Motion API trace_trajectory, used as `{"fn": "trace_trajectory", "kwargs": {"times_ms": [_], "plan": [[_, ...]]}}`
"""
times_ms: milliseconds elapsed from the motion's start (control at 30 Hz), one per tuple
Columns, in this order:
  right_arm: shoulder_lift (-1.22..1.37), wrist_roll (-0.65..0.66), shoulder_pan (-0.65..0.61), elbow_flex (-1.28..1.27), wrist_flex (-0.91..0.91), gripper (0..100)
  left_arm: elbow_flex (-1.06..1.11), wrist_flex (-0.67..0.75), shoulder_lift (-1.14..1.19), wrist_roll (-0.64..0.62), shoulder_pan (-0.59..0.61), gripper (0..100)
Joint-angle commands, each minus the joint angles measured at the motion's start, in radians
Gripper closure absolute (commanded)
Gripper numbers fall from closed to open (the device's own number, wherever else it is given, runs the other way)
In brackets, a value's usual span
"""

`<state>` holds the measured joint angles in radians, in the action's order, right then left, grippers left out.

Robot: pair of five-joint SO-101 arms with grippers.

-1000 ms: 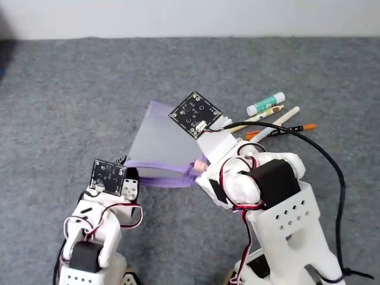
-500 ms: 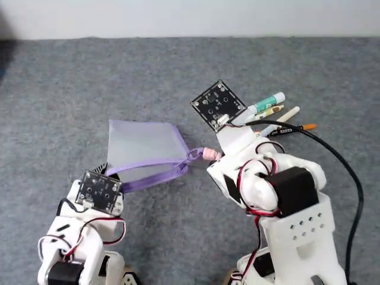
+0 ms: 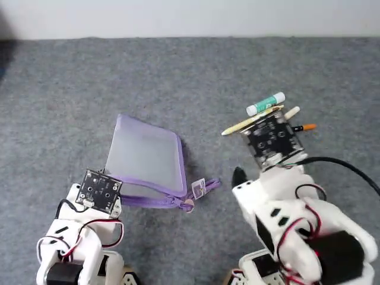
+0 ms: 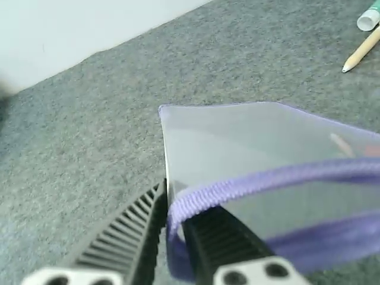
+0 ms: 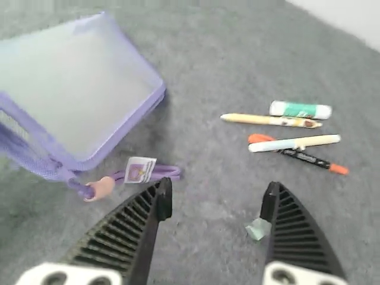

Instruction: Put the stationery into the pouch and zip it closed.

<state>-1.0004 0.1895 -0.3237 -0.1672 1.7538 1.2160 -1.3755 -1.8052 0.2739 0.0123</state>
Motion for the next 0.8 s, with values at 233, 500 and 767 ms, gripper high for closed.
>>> {"fn": "trace_trajectory", "kwargs": {"times_ms": [233, 500, 767], "plan": [[0.059, -0.014, 0.283, -0.176, 0.039, 75.0, -0.193, -0.13, 0.14, -0.126, 0.006, 99], [0.147, -0.078, 0.355, -0.212, -0.03, 75.0, -0.478, -0.235, 0.624, -0.318, -0.003, 89], [0.331, -0.219, 0.355, -0.21, -0.124, 75.0, -0.647, -0.292, 0.848, -0.399, -0.003, 85]]}}
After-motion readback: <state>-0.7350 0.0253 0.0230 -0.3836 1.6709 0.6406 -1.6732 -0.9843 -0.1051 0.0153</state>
